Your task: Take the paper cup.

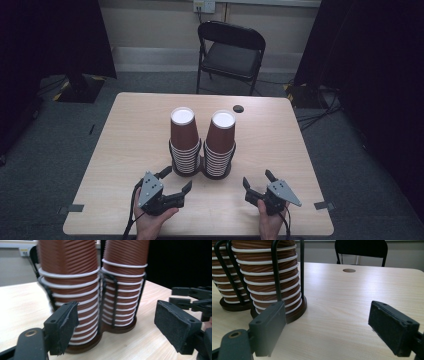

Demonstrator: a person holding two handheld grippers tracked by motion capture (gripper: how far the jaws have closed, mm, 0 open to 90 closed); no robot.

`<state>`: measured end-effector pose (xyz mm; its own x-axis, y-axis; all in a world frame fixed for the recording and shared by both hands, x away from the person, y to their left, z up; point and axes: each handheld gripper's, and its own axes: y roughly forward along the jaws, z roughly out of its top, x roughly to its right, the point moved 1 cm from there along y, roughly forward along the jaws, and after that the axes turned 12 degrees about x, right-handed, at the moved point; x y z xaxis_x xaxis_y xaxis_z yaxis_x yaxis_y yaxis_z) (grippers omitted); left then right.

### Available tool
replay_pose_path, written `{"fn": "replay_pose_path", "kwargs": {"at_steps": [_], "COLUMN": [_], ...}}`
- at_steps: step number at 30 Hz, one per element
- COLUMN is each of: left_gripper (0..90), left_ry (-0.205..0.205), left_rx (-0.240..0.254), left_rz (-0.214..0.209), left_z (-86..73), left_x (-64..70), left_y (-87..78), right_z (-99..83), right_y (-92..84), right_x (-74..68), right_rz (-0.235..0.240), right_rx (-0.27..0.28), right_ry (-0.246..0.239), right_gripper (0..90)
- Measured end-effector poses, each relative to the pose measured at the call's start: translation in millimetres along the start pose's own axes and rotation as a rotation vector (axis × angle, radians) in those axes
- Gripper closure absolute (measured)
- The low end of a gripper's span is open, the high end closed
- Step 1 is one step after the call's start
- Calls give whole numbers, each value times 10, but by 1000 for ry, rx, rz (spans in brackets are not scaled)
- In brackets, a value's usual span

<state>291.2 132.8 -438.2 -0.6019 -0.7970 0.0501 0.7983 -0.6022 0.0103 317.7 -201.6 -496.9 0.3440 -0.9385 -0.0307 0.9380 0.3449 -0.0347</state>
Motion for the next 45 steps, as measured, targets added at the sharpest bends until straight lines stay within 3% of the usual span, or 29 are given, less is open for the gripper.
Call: {"fn": "replay_pose_path", "kwargs": {"at_steps": [11,16,22,34,45], "left_gripper": [192,194,194,179,171], "left_ry": [21,46,38,32,99], "left_rx": [10,22,59,71,62], "left_rz": [-31,-71,-85,-111,-95], "left_z": [174,287,406,594,728], "left_x": [17,74,100,170,217], "left_y": [134,280,393,611,763], "right_z": [-1,-1,0,-1,0], "right_y": [-12,-11,-2,-5,3], "right_x": [2,0,-2,4,-4], "right_rz": [-7,-10,-15,-13,-13], "right_rx": [12,11,2,7,-3], "right_ry": [2,-2,-4,3,-6], "right_gripper": [135,135,139,140,144]}}
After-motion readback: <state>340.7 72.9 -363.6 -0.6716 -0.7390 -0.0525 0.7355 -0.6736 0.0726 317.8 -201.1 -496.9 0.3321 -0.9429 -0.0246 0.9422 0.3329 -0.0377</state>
